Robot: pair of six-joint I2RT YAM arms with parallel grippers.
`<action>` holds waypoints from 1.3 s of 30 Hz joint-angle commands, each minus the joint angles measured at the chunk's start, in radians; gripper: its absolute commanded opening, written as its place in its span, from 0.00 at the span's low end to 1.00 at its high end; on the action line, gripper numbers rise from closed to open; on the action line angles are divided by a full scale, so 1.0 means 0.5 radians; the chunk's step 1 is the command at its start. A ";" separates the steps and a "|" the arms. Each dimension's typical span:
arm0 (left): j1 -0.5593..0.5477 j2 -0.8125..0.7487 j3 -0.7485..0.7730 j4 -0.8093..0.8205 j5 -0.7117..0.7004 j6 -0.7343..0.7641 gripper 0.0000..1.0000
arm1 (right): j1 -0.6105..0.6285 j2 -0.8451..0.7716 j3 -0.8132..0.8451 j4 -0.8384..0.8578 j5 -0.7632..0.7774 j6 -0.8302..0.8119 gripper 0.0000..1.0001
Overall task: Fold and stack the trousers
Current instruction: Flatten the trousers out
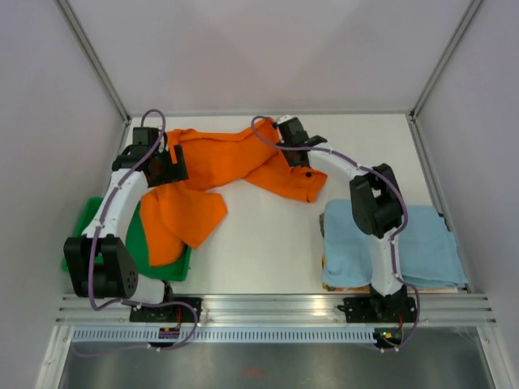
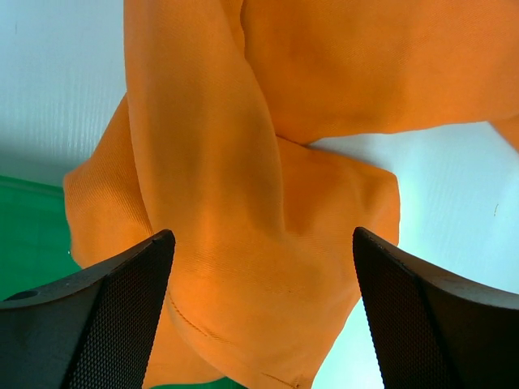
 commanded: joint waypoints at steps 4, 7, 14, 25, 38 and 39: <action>0.003 -0.164 -0.102 0.033 -0.047 -0.084 0.93 | -0.499 -0.286 0.295 0.116 -0.388 -0.192 0.00; 0.003 -0.220 -0.170 0.036 -0.077 -0.108 0.94 | -0.638 -0.127 0.452 0.113 -0.447 -0.229 0.00; 0.003 -0.379 -0.192 -0.041 -0.080 -0.157 0.95 | -0.792 0.346 0.881 -0.067 -0.392 -0.177 0.29; -0.016 -0.616 -0.308 -0.302 -0.046 -0.280 0.95 | -0.798 -0.100 0.496 -0.172 -0.750 0.124 0.95; -0.016 -0.481 -0.710 -0.114 -0.172 -0.844 0.92 | -0.641 -0.650 -0.376 0.129 -0.975 0.320 0.95; -0.016 -0.484 -0.737 -0.093 -0.154 -0.881 0.92 | -0.641 -0.647 -0.397 0.129 -0.981 0.323 0.95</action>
